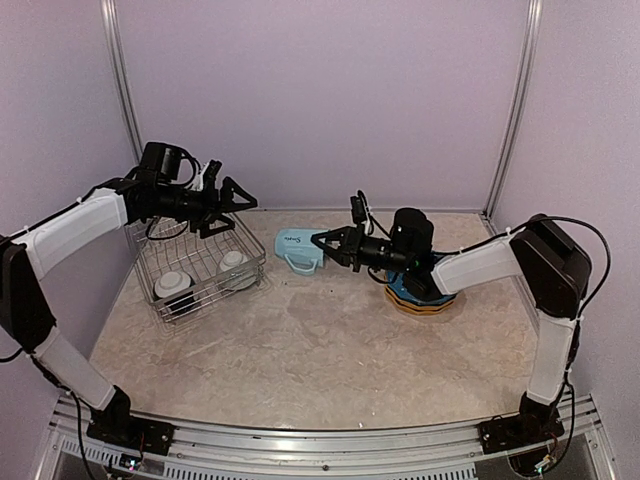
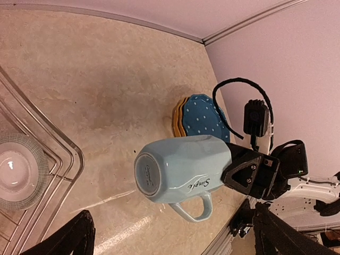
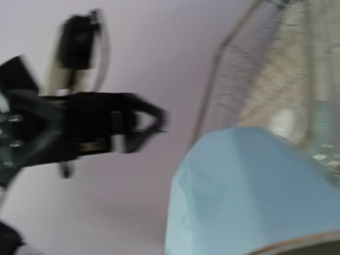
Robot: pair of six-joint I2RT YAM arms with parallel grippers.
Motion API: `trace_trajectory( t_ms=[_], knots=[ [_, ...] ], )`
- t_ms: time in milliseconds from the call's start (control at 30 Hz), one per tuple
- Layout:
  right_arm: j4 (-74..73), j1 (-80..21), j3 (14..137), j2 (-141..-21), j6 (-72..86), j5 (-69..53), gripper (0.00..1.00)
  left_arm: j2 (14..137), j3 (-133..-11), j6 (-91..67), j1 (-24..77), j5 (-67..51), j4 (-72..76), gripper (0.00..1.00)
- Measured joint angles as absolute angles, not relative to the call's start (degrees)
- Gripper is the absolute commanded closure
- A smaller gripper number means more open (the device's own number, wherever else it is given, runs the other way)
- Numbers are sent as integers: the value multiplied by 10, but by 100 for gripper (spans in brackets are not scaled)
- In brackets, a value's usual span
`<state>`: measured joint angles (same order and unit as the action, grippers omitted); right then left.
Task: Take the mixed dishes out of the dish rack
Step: Place the cup at the corner of the board.
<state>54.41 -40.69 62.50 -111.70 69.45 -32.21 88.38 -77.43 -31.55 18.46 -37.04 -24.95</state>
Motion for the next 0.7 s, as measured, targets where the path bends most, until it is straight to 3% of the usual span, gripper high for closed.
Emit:
trace_trajectory(
  t_ms=[267,700],
  knots=[
    [309,-379,604,-1015,559,-266,100,864,-789,-293,191,-279,-291,1],
    [-173,-333,650,-806,319,52,100,857,-801,-266,218,-185,-330,1]
  ],
)
